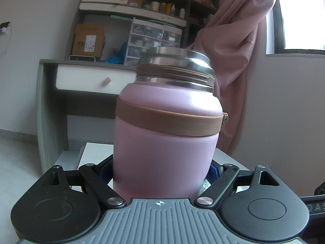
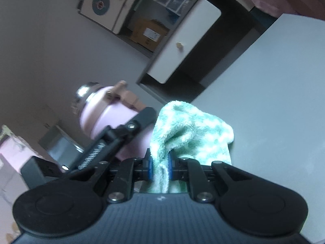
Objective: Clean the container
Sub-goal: 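Rub the towel along the bottle body with the right gripper while the left gripper holds it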
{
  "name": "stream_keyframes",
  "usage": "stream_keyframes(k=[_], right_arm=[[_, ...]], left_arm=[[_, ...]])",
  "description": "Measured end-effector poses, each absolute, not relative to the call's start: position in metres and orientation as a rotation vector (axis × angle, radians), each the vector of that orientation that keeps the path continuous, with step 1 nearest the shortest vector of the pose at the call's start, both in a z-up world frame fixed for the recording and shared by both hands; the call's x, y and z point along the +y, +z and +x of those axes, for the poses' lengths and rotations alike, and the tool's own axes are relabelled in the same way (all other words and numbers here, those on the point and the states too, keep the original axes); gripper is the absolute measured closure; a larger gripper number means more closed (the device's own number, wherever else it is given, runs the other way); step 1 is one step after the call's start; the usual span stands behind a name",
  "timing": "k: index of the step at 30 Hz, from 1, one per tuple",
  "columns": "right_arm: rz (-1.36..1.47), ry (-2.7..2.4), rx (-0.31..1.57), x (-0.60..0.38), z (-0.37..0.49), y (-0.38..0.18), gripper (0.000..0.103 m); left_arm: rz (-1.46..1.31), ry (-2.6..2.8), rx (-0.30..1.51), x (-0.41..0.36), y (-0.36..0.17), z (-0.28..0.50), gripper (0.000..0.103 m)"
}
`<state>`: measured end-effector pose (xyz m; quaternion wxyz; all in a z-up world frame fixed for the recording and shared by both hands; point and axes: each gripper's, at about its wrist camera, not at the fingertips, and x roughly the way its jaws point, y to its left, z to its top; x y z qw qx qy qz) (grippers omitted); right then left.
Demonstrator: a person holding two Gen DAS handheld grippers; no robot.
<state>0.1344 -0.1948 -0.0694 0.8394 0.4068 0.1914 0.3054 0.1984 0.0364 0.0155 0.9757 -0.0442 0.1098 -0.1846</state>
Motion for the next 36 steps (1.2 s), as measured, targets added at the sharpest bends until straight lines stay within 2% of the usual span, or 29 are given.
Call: stream_keyframes(k=[21, 36], right_arm=[[0.812, 0.608, 0.503, -0.182, 0.137, -0.083, 0.089], [0.745, 0.695, 0.376, -0.176, 0.107, -0.055, 0.089]], left_arm=[[-0.083, -0.366, 0.222, 0.034, 0.015, 0.195, 0.018], [-0.089, -0.365, 0.226, 0.033, 0.016, 0.195, 0.017]])
